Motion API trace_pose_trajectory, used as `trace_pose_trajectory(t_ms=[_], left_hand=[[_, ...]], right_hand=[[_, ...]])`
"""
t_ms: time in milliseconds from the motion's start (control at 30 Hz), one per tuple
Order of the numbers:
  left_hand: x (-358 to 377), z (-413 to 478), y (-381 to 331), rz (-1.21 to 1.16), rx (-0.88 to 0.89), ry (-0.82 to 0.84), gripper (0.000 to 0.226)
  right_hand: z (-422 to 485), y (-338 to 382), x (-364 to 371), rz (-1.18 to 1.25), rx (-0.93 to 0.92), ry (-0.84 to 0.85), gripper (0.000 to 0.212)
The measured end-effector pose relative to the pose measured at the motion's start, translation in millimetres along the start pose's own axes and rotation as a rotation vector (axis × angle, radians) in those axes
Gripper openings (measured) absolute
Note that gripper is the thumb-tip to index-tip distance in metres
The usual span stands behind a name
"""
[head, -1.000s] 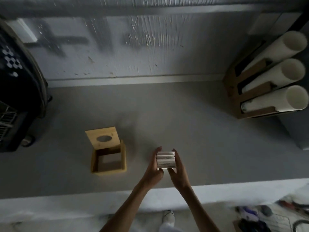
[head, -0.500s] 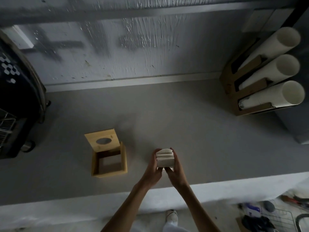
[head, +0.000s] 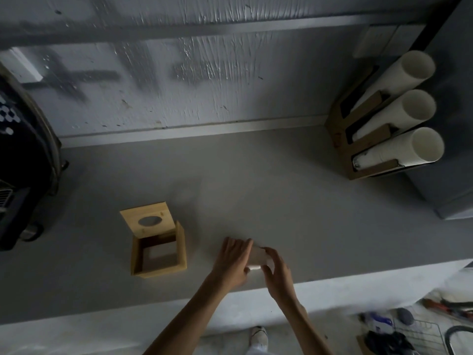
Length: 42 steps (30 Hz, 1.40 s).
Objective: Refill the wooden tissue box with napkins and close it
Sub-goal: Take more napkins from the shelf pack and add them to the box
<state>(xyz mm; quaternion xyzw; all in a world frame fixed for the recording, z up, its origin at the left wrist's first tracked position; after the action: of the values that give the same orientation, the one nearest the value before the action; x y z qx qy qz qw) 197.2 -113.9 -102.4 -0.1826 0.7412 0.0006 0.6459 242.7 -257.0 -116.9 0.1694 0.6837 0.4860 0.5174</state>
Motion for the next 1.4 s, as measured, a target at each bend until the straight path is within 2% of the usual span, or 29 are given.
trace_pose_trajectory(t_ms=[67,233,367,533,700,967,1200,1300,1400], left_hand=[[2.7,-5.5,14.9,-0.063,-0.044,0.054,0.078],[-0.7,-14.6,22.7,-0.464,-0.141,0.138,0.058],[5.8,-20.2,23.1,-0.725,-0.233,0.131,0.074],[16.3,-31.2,21.6,-0.887,-0.350,0.155,0.086],[17.1,-31.2,20.4,-0.894,-0.403,0.221,0.095],[23.1,-31.6,22.2,-0.983,-0.479,0.219,0.101],[21.8,-30.1,27.1,-1.031,-0.499,0.148,0.089],[21.6,-29.4,23.4,-0.969,-0.444,0.172,0.088],[18.1,-29.3,24.4,-0.967,-0.471,0.101,0.079]], right_hand=[[-3.3,-1.6,-1.7,0.028,-0.004,-0.002,0.046],[-5.7,-1.1,13.7,0.118,-0.009,0.092,0.072],[-1.1,-3.3,24.8,0.167,0.043,0.071,0.086],[0.7,-2.4,30.0,0.166,0.042,0.075,0.088],[0.5,-4.9,29.9,0.190,0.035,0.078,0.087],[-4.0,-0.6,28.3,0.220,0.013,0.055,0.080],[-5.1,-4.8,23.1,0.215,0.022,0.017,0.077],[-4.8,-3.0,22.0,0.127,-0.021,0.006,0.072],[-4.7,-3.2,19.1,0.073,-0.037,-0.011,0.066]])
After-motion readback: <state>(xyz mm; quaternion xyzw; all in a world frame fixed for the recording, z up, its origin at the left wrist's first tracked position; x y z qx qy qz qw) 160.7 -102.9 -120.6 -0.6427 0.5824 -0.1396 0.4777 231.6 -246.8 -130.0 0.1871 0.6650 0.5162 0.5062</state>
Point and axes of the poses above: each hand's wrist, its own z-axis towards the middle knuckle, its own x-axis out of the palm, y = z × x, the point moved 3 cm from there along z, towards the middle knuckle, and after that the axes turned 11 degrees about -x, right-handed, at the moved point
